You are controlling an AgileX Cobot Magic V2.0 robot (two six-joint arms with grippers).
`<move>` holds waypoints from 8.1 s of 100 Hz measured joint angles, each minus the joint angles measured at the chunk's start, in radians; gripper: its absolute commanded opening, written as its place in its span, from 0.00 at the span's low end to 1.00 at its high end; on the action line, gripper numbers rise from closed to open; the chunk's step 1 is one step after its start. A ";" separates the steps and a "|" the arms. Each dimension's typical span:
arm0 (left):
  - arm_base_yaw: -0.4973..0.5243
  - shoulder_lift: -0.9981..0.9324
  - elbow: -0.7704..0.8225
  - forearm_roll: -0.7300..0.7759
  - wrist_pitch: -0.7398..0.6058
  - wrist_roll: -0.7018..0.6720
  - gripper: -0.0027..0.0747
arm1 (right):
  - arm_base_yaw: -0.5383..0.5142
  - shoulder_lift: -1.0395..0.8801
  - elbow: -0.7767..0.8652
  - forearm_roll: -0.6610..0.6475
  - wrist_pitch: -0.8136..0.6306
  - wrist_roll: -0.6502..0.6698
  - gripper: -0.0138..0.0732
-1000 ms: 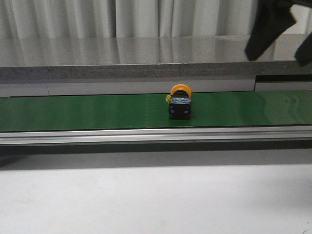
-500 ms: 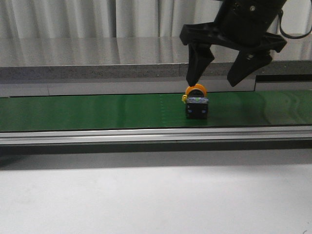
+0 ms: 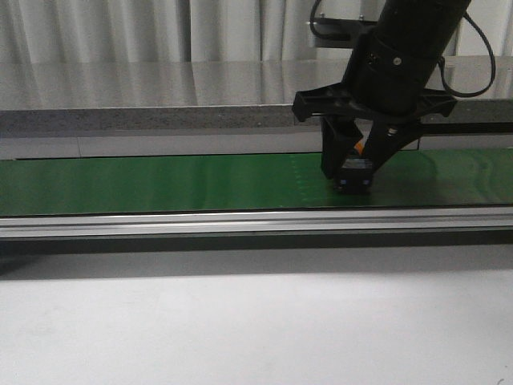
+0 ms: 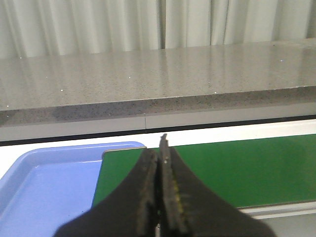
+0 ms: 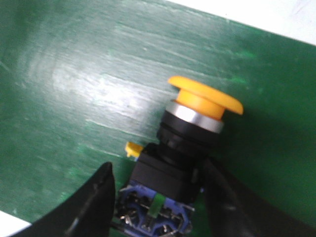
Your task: Move button from left to right
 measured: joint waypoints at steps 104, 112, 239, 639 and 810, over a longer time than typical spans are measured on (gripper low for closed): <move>0.000 0.000 0.000 0.000 0.000 0.000 0.01 | -0.645 -0.213 -0.005 -0.126 0.165 -0.005 0.43; 0.000 0.000 0.000 0.000 0.000 0.000 0.01 | -0.692 -0.198 -0.005 -0.126 0.167 -0.017 0.43; 0.000 0.000 0.000 0.000 0.000 0.000 0.01 | -0.796 0.008 -0.005 -0.071 0.128 -0.026 0.84; 0.000 0.000 0.000 0.000 -0.002 0.000 0.01 | -0.254 -1.825 1.359 -0.055 -0.596 -0.041 0.08; 0.000 -0.002 0.091 0.000 -0.088 0.000 0.01 | -0.254 -1.827 1.359 -0.055 -0.596 -0.041 0.08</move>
